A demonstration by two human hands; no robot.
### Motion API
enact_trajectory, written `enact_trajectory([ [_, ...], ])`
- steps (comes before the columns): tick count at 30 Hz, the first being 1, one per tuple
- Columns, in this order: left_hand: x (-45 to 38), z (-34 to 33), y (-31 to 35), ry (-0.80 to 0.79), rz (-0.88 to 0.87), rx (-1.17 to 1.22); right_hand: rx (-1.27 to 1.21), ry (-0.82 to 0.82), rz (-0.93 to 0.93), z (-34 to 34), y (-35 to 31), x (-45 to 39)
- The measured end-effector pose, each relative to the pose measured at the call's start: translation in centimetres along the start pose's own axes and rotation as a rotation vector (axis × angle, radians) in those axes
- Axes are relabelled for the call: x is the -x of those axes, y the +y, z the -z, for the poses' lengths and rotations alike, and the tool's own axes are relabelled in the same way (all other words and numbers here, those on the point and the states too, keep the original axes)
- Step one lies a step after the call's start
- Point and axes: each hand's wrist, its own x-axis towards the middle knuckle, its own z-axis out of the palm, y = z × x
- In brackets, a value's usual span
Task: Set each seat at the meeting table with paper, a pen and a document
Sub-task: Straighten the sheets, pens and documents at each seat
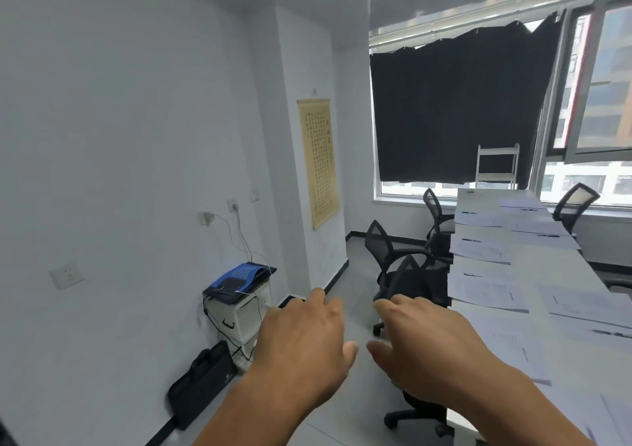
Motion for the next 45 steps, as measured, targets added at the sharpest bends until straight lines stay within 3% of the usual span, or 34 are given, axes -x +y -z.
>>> enact_trajectory([
  [8, -7.8, -1.2, -6.7, -0.011, -0.06, 0.01, 0.004, 0.032, -0.065, -0.6, -1.2, -8.8],
  [23, -32.0, -2.8, -11.4, 0.037, -0.161, -0.011, 0.015, 0.099, -0.223, -2.5, 5.6, -30.7],
  [32, -47.8, -5.9, -9.2, 0.035, -0.439, 0.085, 0.054, 0.079, -0.508, -3.8, 12.5, -40.1],
  [45, -68.6, -11.2, -3.9, 0.022, -0.974, 0.13, 0.101, 0.036, -1.104, -6.5, 18.8, -48.9],
])
